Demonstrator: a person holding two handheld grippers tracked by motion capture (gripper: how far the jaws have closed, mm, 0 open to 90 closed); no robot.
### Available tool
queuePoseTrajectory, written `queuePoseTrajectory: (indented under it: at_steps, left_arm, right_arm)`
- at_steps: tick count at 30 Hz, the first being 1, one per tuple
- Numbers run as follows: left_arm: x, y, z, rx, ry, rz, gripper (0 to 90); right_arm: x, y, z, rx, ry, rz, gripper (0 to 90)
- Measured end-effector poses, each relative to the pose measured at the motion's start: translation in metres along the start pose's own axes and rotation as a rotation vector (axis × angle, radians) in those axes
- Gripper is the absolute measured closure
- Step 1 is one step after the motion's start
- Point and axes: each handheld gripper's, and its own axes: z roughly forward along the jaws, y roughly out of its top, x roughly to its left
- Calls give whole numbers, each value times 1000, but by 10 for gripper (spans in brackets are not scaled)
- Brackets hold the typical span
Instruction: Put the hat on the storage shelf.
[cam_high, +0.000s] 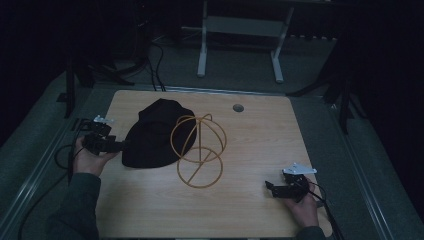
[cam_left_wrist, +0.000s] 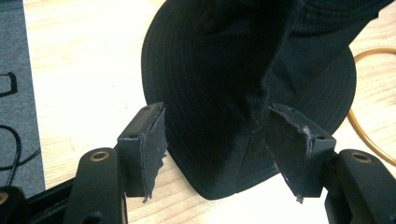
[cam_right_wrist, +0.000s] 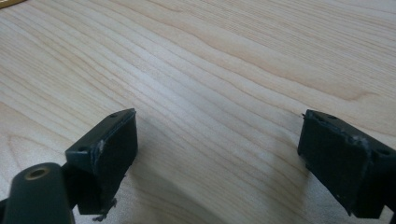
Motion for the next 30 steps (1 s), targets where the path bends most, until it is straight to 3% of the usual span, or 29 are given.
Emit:
queuePoseTrajectory:
  at_steps: [15,22,30]
  left_arm:
    - [-13,6,-12,-26,-30,36,466]
    - [-16,12,-17,-15,-53,49,500]
    - [-19,18,-20,5,-37,80,500]
  right_arm:
    - [0,0,0,0,0,0,118]
    - [0,0,0,0,0,0,118]
    - [0,0,0,0,0,0,118]
